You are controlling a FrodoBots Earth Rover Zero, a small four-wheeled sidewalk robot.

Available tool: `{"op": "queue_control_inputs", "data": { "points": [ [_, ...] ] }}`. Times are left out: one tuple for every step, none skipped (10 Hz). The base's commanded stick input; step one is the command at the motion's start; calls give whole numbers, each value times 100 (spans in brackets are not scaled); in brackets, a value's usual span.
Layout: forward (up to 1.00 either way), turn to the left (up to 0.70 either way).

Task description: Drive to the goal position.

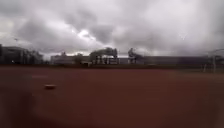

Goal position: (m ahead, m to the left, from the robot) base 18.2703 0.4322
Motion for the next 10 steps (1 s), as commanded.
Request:
{"op": "queue_control_inputs", "data": {
  "points": [
    [70, 0],
    [70, 0],
    [70, 0],
    [70, 0],
    [70, 0],
    [70, 0],
    [70, 0],
    [70, 0],
    [70, 0],
    [70, 0]
  ]
}}
